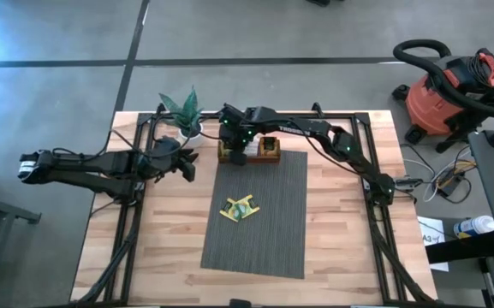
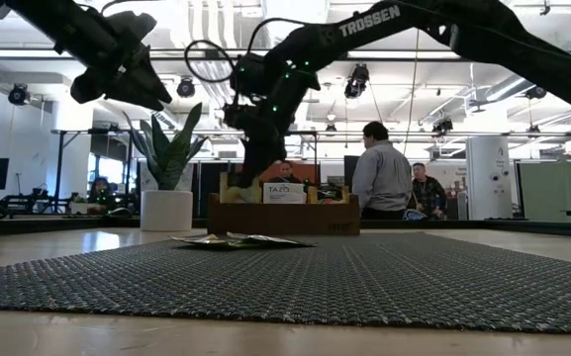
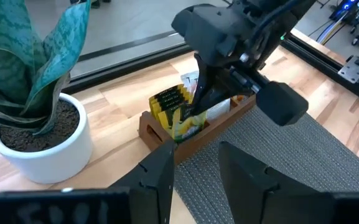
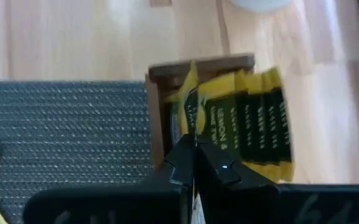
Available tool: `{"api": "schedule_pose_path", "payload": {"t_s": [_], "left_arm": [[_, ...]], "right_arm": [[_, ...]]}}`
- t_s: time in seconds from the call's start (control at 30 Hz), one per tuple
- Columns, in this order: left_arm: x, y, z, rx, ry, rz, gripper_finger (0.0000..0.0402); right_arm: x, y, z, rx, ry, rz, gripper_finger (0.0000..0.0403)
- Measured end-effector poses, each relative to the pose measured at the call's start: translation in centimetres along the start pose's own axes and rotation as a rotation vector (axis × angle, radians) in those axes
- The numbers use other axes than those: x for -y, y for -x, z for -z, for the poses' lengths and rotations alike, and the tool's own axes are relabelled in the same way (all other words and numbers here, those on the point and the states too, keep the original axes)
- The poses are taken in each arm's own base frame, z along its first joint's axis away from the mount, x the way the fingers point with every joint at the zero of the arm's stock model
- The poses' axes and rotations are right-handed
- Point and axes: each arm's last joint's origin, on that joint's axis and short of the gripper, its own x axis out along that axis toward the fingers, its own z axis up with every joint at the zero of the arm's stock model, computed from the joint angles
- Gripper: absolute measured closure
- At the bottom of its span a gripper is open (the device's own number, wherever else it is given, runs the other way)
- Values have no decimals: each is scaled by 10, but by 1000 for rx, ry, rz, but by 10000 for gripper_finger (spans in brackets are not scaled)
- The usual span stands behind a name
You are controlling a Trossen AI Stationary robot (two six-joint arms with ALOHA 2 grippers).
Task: Pick & Place Tea
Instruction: Put the top yellow tea bag into the left compartment of the wooden organizer
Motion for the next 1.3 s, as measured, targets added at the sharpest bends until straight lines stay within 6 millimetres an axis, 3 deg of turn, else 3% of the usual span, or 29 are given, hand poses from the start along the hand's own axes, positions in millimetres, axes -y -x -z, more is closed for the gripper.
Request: {"api": "schedule_pose_path", "payload": {"t_s": [0.37, 0.67, 0.87, 1.3], "left_arm": [[0, 0, 0, 5, -17, -7, 282], [0, 0, 0, 5, -18, -7, 282], [0, 0, 0, 5, -15, -7, 282], [0, 0, 0, 5, 1, -6, 282]], "right_arm": [[2, -6, 2, 1, -4, 30, 394], [2, -23, 19, -80, -28, 17, 394], [2, -20, 17, -73, -64, 17, 390], [0, -9, 15, -87, -61, 5, 282]]}}
